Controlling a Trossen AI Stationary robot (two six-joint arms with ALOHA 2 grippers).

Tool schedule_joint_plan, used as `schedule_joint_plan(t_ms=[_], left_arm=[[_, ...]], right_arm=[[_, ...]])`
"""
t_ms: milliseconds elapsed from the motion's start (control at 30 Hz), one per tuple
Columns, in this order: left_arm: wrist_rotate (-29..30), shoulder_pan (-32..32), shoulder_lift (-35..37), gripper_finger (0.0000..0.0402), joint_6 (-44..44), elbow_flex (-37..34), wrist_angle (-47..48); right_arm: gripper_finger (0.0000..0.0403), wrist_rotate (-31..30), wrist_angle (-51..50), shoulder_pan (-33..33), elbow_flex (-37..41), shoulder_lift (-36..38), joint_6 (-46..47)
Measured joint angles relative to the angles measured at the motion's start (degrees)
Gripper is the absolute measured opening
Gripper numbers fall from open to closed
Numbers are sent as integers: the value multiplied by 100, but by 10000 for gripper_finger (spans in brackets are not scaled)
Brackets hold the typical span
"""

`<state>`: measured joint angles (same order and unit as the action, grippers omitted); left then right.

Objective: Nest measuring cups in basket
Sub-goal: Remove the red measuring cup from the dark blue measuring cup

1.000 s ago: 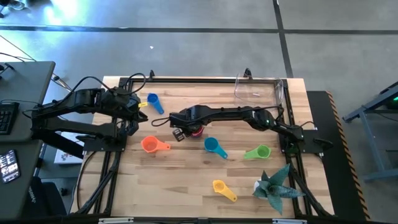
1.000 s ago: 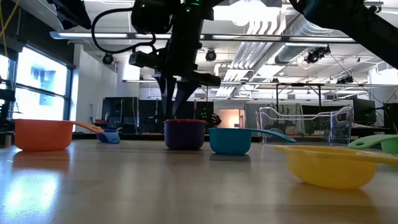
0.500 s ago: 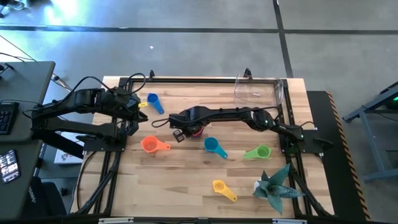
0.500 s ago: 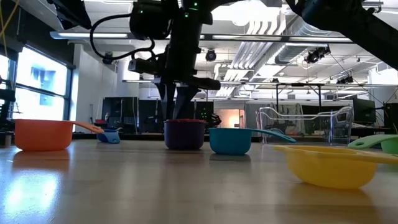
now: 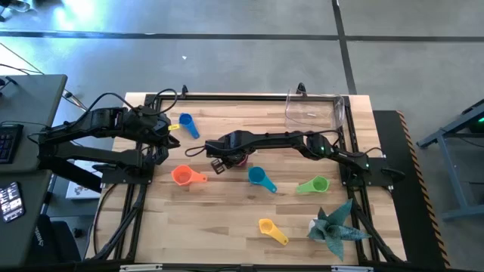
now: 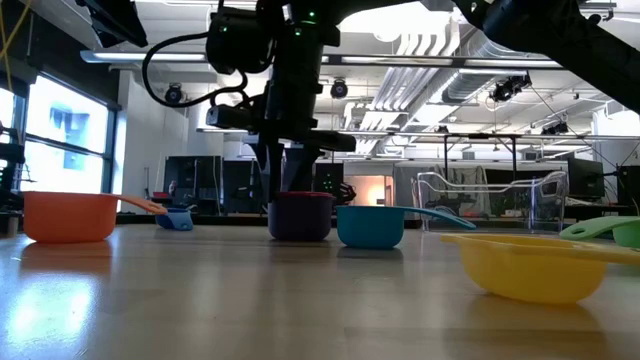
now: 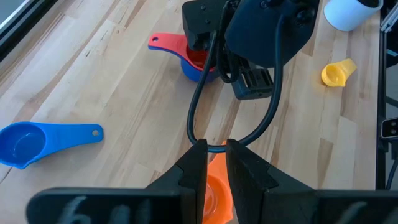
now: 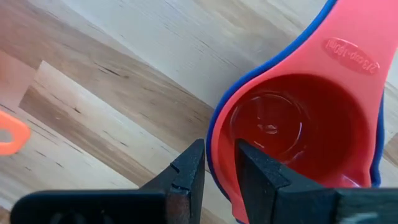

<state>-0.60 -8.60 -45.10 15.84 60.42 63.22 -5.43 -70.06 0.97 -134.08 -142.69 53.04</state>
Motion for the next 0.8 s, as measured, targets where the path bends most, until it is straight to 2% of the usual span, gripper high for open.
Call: schedule_joint_plan(t_ms=[200, 800], left_arm=[[1, 0, 0, 49, 0, 0, 0], [1, 1, 1, 49, -1, 0, 1]], right_arm=[[78, 202, -1, 7, 0, 2, 5], [78, 247, -2, 15, -11, 67, 216]])
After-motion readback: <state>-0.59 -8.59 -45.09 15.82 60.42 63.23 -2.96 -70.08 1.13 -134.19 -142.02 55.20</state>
